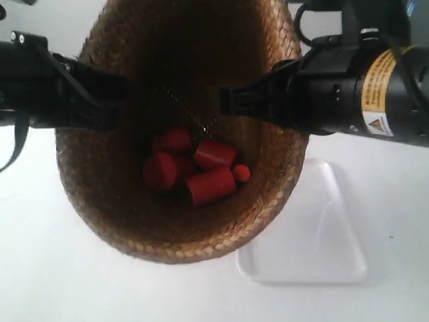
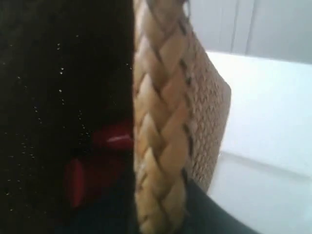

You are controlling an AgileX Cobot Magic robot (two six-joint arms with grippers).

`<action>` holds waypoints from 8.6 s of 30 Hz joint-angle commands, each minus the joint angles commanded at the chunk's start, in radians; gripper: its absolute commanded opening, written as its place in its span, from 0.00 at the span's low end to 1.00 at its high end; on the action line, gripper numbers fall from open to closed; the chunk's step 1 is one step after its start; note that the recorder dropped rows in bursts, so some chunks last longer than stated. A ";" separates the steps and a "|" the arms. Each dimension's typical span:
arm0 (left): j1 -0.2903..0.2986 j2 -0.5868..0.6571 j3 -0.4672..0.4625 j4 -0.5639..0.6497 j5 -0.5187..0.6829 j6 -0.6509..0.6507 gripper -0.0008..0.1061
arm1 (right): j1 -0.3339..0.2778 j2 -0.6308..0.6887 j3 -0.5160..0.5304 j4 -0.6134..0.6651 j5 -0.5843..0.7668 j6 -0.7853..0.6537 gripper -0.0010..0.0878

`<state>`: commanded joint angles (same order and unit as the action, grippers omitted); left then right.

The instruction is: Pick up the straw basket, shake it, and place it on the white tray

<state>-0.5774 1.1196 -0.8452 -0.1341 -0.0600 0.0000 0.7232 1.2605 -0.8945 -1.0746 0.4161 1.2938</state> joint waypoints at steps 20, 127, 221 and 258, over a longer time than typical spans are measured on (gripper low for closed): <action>0.084 -0.158 -0.106 -0.052 0.221 -0.026 0.01 | 0.086 -0.119 -0.115 0.285 0.115 -0.292 0.01; -0.061 -0.127 -0.021 0.439 0.234 -0.507 0.01 | 0.272 -0.090 0.033 -0.362 0.280 0.313 0.01; -0.165 -0.154 -0.251 0.731 0.395 -0.691 0.01 | 0.345 -0.185 -0.065 -0.073 0.282 0.011 0.01; -0.122 0.117 -0.487 0.409 0.723 -0.681 0.01 | 0.126 -0.140 -0.229 0.331 0.436 -0.292 0.01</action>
<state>-0.6999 1.2367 -1.3319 0.2754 0.6628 -0.6808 0.8490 1.1208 -1.1234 -0.7441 0.8519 1.0016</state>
